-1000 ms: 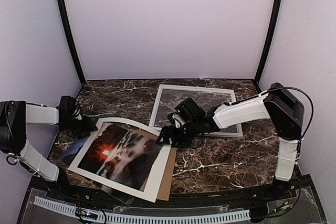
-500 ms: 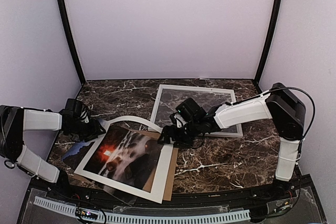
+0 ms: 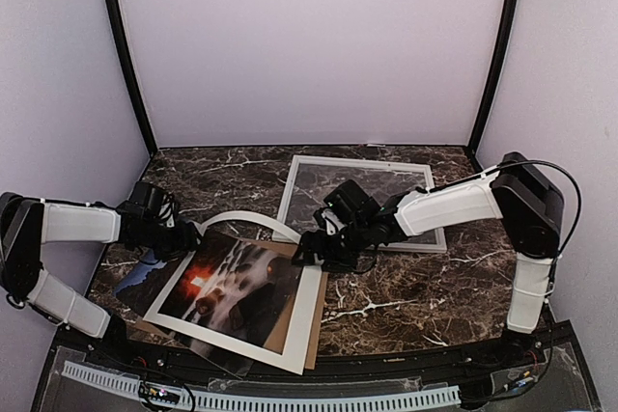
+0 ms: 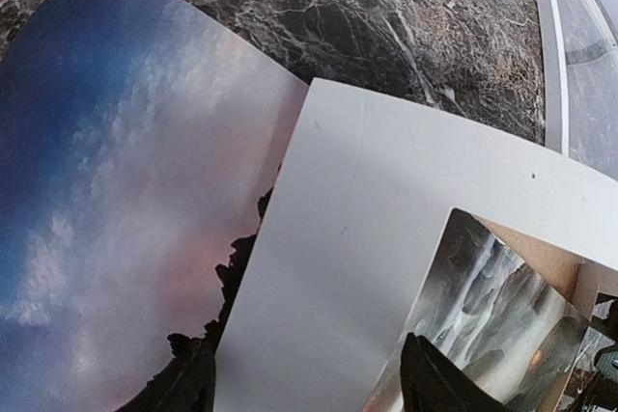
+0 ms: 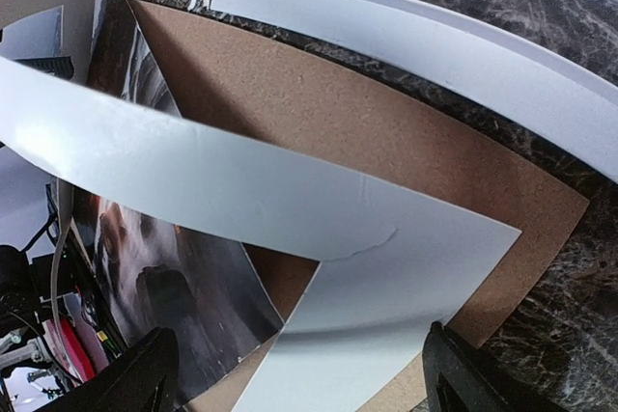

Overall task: Put the photo into the frame
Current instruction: Pick up the mat board from the photo.

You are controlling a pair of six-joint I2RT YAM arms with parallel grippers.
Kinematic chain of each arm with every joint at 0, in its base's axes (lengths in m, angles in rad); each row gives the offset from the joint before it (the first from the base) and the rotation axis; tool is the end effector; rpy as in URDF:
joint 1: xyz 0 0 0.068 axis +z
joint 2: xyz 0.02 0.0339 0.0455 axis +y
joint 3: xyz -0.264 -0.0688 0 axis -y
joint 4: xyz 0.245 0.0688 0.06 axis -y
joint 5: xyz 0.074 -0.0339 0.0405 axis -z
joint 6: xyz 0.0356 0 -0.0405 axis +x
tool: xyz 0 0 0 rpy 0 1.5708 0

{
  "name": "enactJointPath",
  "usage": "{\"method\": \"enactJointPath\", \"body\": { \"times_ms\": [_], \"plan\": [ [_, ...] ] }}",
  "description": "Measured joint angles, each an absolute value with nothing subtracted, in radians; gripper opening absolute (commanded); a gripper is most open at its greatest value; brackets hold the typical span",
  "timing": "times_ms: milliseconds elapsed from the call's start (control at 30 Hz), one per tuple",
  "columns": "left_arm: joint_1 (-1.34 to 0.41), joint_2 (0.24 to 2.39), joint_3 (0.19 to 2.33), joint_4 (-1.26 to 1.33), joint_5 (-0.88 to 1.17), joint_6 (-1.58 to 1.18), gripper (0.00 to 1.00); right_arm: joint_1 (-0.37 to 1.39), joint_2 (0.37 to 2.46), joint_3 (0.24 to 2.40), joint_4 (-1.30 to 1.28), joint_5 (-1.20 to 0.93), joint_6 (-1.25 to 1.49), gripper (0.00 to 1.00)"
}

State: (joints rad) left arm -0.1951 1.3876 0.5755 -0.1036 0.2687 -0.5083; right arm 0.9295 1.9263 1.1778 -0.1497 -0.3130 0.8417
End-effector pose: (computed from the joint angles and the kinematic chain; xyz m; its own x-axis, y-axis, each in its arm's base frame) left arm 0.2434 -0.0577 0.1507 -0.8478 -0.3108 -0.4297 -0.0767 0.8737 -0.4804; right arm 0.2302 0.3266 0.1538 -0.9659 -0.1077 -0.2354 -0.2354 0.7442 0.6251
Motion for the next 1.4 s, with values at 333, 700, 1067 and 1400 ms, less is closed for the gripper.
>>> {"method": "enactJointPath", "body": {
  "times_ms": [333, 700, 1067, 1400],
  "plan": [
    [-0.242, 1.382, 0.577, -0.127, 0.190, -0.504, 0.53, 0.922, 1.924, 1.178, -0.161, -0.315, 0.829, 0.89],
    [-0.334, 1.388, 0.618, -0.207, 0.074, -0.487, 0.30, 0.920, 1.921, 1.178, -0.169, -0.315, 0.819, 0.89],
    [-0.358, 1.389, 0.640, -0.278, -0.006, -0.477, 0.10, 0.903, 1.896, 1.188, -0.271, -0.295, 0.780, 0.90],
    [-0.369, 1.397, 0.672, -0.326, -0.040, -0.470, 0.00, 0.898, 1.861, 1.233, -0.356, -0.263, 0.732, 0.91]
  ]
}}
